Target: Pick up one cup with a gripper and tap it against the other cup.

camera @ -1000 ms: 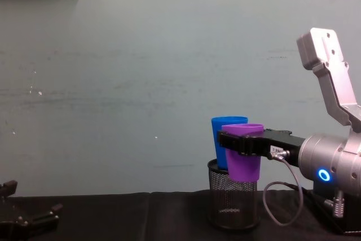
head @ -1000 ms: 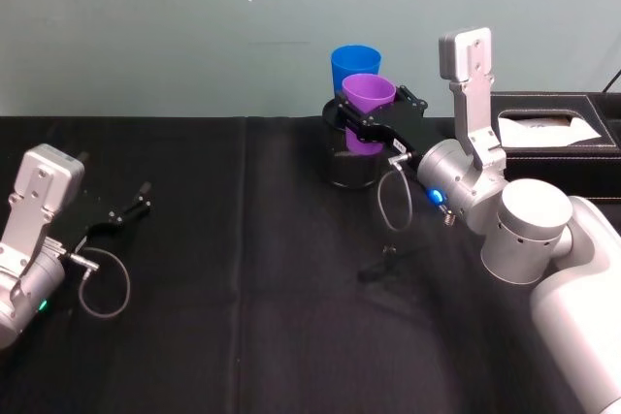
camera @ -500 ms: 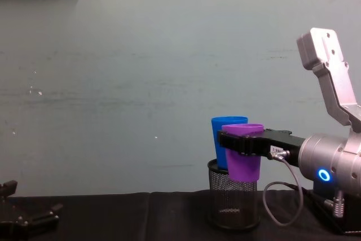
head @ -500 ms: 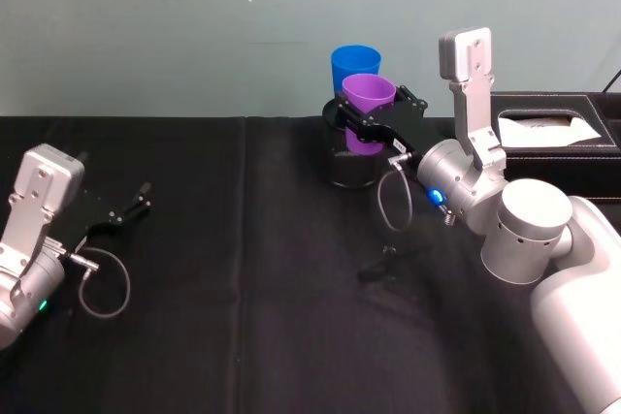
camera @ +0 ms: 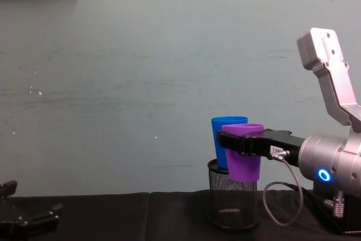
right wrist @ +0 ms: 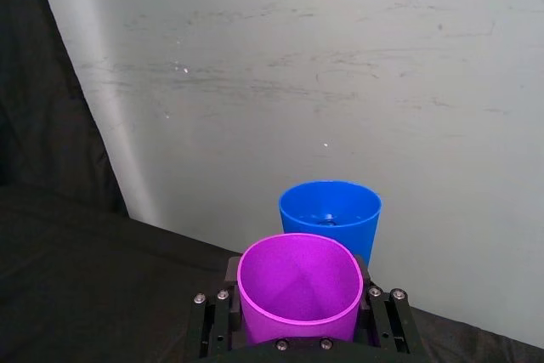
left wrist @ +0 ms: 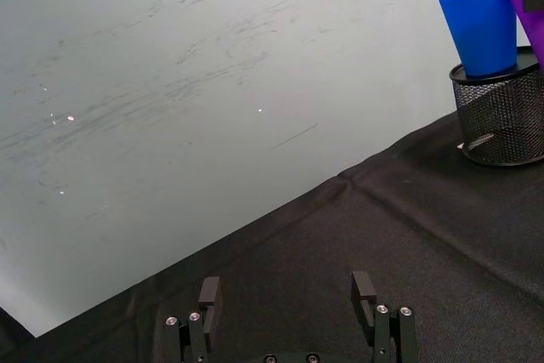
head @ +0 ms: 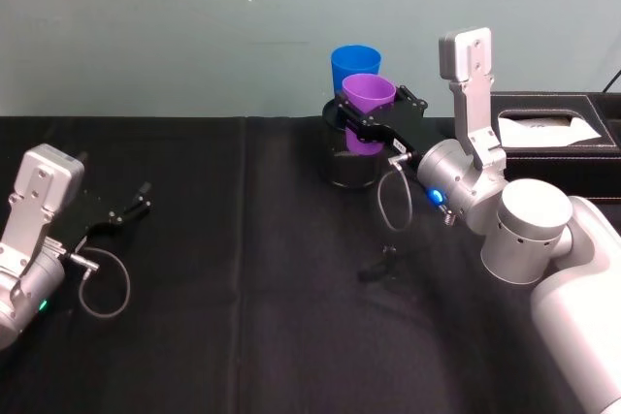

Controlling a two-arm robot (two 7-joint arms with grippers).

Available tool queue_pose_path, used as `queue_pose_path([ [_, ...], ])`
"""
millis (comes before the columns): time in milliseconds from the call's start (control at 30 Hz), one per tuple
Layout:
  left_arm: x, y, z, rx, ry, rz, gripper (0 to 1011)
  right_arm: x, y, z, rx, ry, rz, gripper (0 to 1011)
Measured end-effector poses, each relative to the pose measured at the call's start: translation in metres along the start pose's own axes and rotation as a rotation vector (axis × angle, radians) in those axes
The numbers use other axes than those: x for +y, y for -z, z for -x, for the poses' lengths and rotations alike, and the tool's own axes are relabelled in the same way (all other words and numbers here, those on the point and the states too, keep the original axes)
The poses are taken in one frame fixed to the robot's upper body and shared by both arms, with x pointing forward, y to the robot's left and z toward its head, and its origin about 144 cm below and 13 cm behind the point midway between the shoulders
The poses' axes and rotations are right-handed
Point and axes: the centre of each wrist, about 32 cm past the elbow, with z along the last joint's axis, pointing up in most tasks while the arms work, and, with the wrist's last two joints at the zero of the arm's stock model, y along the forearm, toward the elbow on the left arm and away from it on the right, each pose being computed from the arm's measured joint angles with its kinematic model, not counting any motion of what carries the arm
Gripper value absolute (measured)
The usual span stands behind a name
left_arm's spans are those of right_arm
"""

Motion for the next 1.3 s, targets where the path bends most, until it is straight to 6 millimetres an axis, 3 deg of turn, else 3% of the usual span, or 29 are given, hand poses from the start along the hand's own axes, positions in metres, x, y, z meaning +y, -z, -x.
queue_pose_path([
  [1300, 0.0000, 0.0000, 0.0000, 0.000, 0.000, 0.000, 1000, 0.0000, 0.0000, 0.0000, 0.000, 0.000, 0.000, 726],
])
